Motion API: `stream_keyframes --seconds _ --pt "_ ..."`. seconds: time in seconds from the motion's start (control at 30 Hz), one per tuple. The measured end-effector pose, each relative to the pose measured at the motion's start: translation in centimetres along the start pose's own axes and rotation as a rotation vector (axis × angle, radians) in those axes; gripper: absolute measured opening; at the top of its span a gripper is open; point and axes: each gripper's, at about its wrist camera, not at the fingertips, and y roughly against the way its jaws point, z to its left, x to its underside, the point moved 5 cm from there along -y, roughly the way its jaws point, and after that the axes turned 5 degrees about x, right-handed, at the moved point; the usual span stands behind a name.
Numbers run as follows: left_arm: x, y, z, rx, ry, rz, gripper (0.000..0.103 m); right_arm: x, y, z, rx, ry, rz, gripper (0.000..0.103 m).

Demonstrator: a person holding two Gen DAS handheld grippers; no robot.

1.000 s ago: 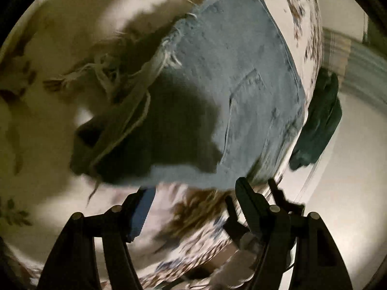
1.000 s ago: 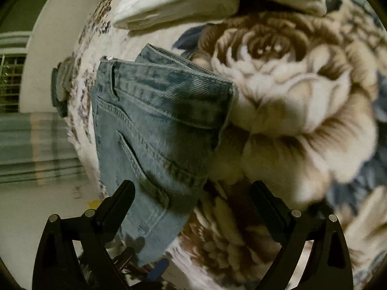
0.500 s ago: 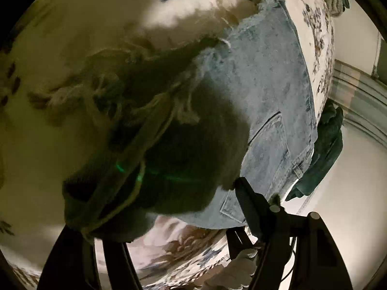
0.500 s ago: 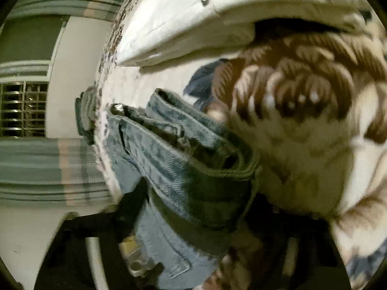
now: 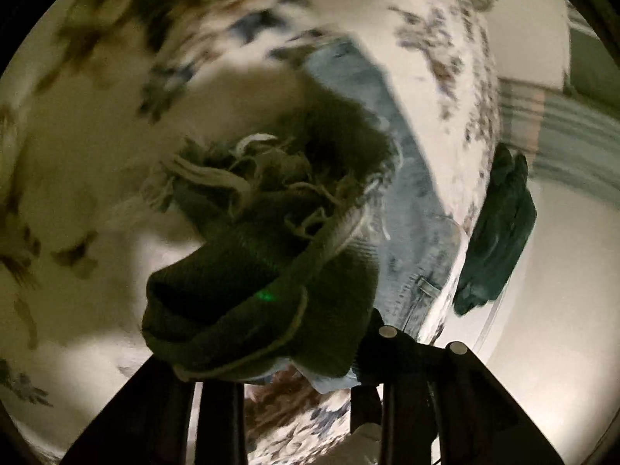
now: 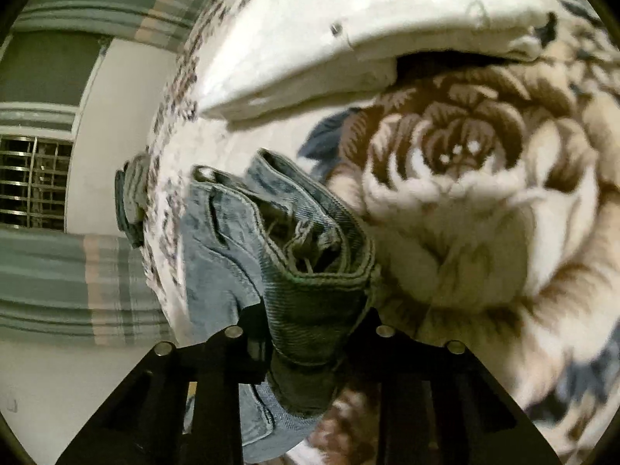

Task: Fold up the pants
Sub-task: 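Lay the folded hems onto the waistband and open both grippers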

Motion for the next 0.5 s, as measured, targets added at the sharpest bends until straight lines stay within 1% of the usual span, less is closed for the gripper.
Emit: stream_keyframes --seconds 0.07,0.23,0.33,0.37,0.4,0.5 --pt "-0.4 0.8 -2.1 -0.015 -0.064 0.009 0.024 0.5 1.5 0.3 -0.007 -0.021 -0.019 0.029" --pt "-1.1 2.8 -8.5 -0.059 -0.234 0.037 0.023 2.0 5.8 2.4 -0.018 -0.102 -0.054 0.028" --pt "-1.0 3.3 -12.9 -0.079 -0.331 0.082 0.023 2.5 9.1 4.0 -0.02 -0.152 -0.085 0.028" --pt "-0.8 3.4 -13.8 -0.085 -0.363 0.095 0.023 2.4 10.1 4.2 -0.023 -0.162 -0.095 0.028" --pt "-0.7 3.1 -15.6 -0.087 -0.403 0.117 0.023 2.2 11.7 5.0 -0.023 -0.18 -0.116 0.028" --pt "-0.1 1.6 -19.8 -0.088 -0.475 0.188 0.023 0.8 15.6 6.6 -0.022 -0.203 -0.179 0.028"
